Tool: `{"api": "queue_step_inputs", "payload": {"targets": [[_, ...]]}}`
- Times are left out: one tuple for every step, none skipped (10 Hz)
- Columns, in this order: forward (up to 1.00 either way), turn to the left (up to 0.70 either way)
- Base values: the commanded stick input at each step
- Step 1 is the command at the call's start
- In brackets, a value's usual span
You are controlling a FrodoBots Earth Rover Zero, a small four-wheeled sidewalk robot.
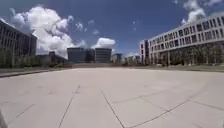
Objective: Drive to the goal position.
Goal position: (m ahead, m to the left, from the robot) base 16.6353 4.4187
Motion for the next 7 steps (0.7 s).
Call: {"api": "queue_step_inputs", "payload": {"targets": [[0.7,0.02],[0.7,0.18],[0.7,0.32],[0.7,0.35],[0.7,0.35],[0.7,0.35],[0.7,0.01]]}}
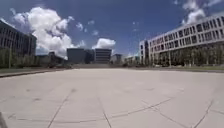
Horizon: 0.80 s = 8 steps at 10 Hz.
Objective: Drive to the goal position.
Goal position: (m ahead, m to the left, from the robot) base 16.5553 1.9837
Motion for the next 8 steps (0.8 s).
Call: {"api": "queue_step_inputs", "payload": {"targets": [[0.7,0.01],[0.7,0.0],[0.7,0.0],[0.7,0.0],[0.7,0.0],[0.7,0.0],[0.7,0.0],[0.7,0.0]]}}
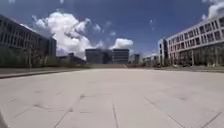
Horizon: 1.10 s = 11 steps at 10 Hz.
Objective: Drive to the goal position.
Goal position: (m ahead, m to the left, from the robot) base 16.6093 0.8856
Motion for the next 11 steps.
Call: {"api": "queue_step_inputs", "payload": {"targets": [[0.7,0.0],[0.7,0.0],[0.7,0.0],[0.7,0.0],[0.7,0.0],[0.7,0.0],[0.7,0.0],[0.7,0.0],[0.7,0.0],[0.7,0.0],[0.7,0.0]]}}
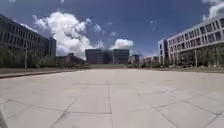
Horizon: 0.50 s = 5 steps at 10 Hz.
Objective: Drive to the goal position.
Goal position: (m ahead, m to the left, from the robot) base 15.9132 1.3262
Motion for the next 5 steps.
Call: {"api": "queue_step_inputs", "payload": {"targets": [[0.7,0.0],[0.7,0.0],[0.7,0.0],[0.7,0.0],[0.7,0.0]]}}
